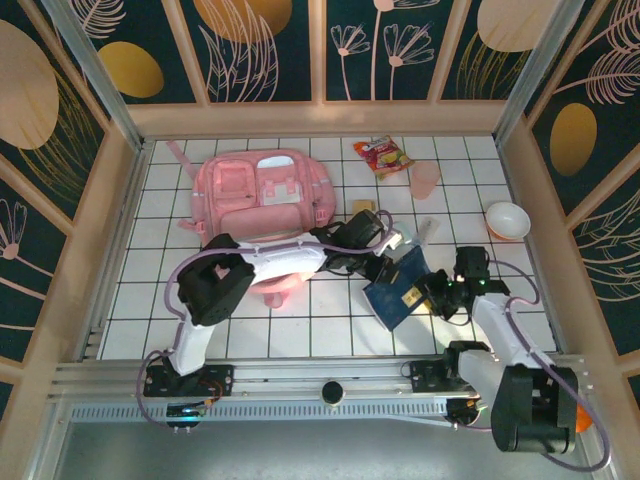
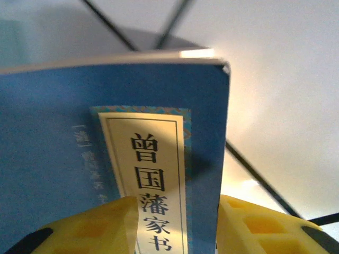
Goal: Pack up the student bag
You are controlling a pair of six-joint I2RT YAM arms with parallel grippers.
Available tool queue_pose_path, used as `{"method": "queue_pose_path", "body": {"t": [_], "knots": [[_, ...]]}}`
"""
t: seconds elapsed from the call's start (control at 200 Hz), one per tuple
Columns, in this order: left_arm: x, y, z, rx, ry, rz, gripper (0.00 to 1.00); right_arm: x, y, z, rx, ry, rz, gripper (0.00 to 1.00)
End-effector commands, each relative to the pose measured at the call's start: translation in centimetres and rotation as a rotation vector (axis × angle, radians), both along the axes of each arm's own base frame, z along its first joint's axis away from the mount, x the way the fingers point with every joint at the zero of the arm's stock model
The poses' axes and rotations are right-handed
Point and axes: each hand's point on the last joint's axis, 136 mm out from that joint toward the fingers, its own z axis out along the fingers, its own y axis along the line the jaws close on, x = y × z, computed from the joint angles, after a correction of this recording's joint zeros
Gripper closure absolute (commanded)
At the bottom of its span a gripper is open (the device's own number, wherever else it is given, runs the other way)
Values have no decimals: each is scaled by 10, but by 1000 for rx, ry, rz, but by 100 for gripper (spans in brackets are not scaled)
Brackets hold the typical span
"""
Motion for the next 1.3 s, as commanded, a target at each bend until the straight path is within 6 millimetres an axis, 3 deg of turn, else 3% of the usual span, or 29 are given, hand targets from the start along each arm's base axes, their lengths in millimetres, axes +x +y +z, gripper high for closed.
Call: {"method": "queue_pose_path", "body": {"t": [0.0, 0.15, 0.18, 0.28, 0.44, 0.611, 0.751, 0.771, 1.006, 1.296], "knots": [[-1, 7, 52, -104, -115, 6, 100, 35, -2, 64, -48, -256, 36, 56], [14, 31, 96, -225, -192, 74, 100, 56, -7, 138, -115, -526, 59, 56], [16, 37, 117, -260, -237, 88, 100, 60, -7, 153, -126, -580, 68, 56], [25, 53, 146, -328, -303, 125, 100, 68, -1, 194, -135, -725, 115, 56], [37, 83, 187, -443, -398, 186, 100, 74, 10, 248, -116, -927, 171, 53], [37, 109, 221, -528, -468, 197, 100, 66, 19, 295, -107, -1134, 221, 52], [30, 133, 253, -618, -528, 196, 100, 58, 29, 313, -70, -1237, 261, 51], [29, 137, 246, -610, -521, 196, 100, 56, 30, 315, -62, -1248, 267, 51], [21, 172, 270, -731, -557, 236, 100, 40, 60, 333, -40, -1401, 410, 47], [4, 184, 299, -842, -574, 157, 100, 23, 103, 346, 12, -1532, 592, 41]]}}
